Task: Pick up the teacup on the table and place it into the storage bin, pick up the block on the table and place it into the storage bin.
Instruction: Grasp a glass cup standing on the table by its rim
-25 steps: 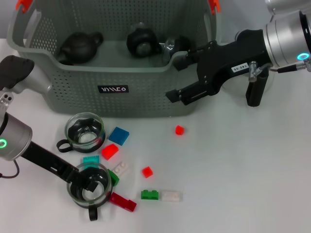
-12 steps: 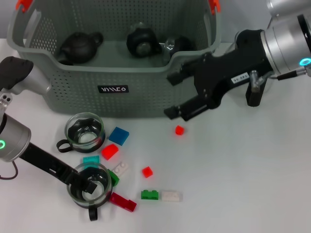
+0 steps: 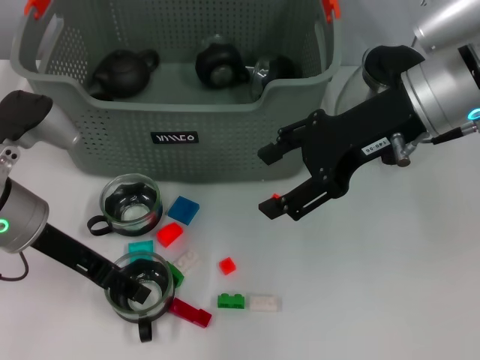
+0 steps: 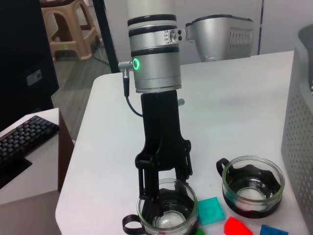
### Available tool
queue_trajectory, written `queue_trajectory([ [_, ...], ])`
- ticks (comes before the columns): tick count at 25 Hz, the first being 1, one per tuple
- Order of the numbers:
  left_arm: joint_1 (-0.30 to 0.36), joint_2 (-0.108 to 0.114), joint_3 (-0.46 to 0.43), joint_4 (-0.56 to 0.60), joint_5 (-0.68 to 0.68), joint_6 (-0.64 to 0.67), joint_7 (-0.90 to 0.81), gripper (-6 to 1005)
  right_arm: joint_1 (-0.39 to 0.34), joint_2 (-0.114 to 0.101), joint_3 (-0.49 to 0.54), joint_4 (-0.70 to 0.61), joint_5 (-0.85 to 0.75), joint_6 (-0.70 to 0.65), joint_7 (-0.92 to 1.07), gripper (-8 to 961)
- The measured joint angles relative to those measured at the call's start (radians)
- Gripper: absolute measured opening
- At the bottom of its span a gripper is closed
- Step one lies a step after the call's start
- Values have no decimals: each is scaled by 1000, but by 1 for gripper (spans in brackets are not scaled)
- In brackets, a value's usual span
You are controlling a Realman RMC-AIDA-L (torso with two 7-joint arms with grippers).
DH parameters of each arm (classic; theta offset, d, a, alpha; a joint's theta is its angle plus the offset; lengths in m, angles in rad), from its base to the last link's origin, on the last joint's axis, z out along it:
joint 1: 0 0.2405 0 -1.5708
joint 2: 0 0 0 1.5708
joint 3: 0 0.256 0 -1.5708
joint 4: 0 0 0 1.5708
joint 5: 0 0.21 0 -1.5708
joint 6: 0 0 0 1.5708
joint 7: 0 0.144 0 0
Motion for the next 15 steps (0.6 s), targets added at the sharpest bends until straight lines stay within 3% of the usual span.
queue_trajectory([
  [15,-7,3,13,36,15,-49,-12,715,-4,6,-4,2,0,16,-9,912],
])
